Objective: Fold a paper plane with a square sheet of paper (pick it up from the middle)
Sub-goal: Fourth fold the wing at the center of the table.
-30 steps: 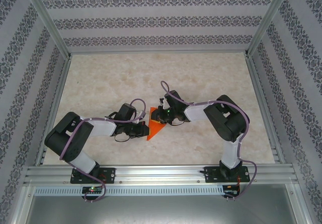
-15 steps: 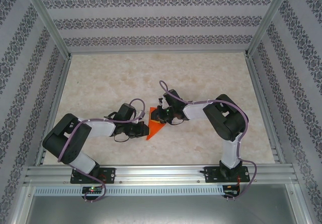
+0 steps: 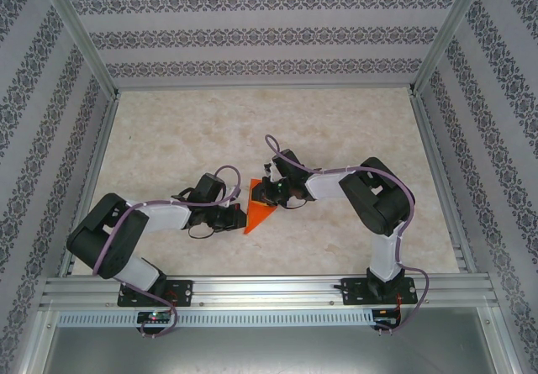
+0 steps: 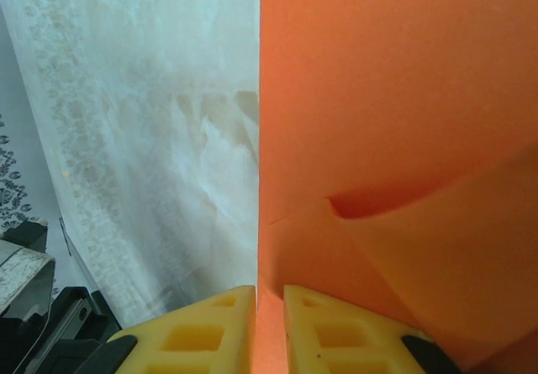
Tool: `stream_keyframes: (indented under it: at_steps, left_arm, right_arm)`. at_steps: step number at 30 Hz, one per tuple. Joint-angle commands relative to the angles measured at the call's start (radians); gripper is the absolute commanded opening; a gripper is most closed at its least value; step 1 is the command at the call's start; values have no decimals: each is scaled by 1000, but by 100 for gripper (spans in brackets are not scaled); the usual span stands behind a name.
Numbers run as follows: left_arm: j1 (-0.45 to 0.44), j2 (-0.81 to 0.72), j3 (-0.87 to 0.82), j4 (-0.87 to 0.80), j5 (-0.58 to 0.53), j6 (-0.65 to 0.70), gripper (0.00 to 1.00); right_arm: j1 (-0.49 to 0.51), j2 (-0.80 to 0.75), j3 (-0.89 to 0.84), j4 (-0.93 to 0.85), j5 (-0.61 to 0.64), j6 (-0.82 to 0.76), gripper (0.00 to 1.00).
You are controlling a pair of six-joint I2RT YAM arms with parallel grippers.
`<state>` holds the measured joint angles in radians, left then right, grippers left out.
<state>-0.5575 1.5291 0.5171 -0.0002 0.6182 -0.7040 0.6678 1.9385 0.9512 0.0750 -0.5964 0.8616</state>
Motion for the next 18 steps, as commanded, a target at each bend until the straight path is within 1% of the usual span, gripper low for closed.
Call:
stream_keyframes:
  at_steps: [1, 6, 10, 12, 14, 18]
  left_arm:
    - [-5, 37, -18, -38, 46, 29, 2]
    - [-7, 75, -8, -67, 51, 41, 2]
    - [-7, 58, -5, -90, 55, 46, 3]
    - [-8, 38, 3, -113, 59, 47, 8]
    - [-7, -1, 10, -152, 44, 47, 15]
    - [-8, -118, 34, -222, -31, 33, 23]
  right_arm:
    - [11, 47, -13, -93, 70, -33, 17]
    - [14, 47, -13, -116, 86, -42, 17]
    - [16, 50, -8, -138, 97, -52, 17]
    - [17, 50, -6, -147, 101, -56, 17]
    - [17, 49, -6, -149, 99, -59, 17]
    - [17, 51, -3, -157, 102, -64, 16]
